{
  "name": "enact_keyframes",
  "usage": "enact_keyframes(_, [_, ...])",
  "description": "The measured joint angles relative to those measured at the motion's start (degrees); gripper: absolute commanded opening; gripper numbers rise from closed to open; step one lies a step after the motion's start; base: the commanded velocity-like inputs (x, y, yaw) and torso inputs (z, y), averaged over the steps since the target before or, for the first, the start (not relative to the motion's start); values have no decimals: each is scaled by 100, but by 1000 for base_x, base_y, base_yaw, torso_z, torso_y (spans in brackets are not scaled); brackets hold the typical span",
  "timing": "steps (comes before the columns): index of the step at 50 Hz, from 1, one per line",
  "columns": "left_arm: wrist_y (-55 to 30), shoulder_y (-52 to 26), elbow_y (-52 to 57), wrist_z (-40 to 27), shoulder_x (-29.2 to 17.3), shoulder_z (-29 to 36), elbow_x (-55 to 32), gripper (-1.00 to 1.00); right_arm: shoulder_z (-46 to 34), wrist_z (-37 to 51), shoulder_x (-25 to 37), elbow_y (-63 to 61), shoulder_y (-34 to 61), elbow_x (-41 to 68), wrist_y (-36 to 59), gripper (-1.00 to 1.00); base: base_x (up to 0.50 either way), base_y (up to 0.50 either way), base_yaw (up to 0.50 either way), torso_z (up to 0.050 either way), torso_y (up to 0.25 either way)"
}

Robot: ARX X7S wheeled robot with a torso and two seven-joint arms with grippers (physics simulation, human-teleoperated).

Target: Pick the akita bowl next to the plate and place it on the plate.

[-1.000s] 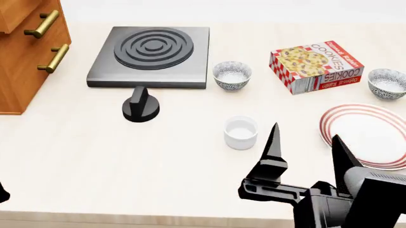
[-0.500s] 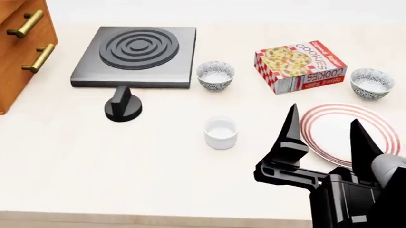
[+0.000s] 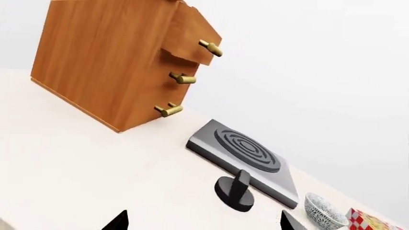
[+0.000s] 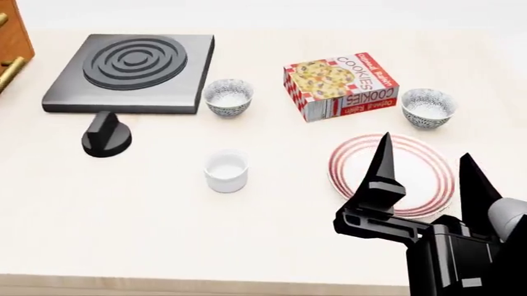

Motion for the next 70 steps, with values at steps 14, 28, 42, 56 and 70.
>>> enact_keyframes(14, [-5,-5,-13,-28,-32,17,-49,100,-29,40,39,17,-7,20,-39,100,0,-316,0,0,0])
enact_keyframes(28, [-4,-1,7,-81,-66,53,-83,100,-61,67,84,30,-16,46,-71,100,0,-317,0,0,0])
enact_keyframes(42, [22,20,10,-121,-88,85,-123,100,-100,99,128,33,-23,63,-97,100,0,-315,0,0,0])
enact_keyframes(56, [15,23,24,-170,-125,117,-176,100,-165,116,168,39,-34,9,-172,100,0,-99,0,0,0])
enact_keyframes(70, [37,36,18,-198,-158,145,-209,100,-305,108,251,33,-44,-79,-203,100,415,0,0,0,0])
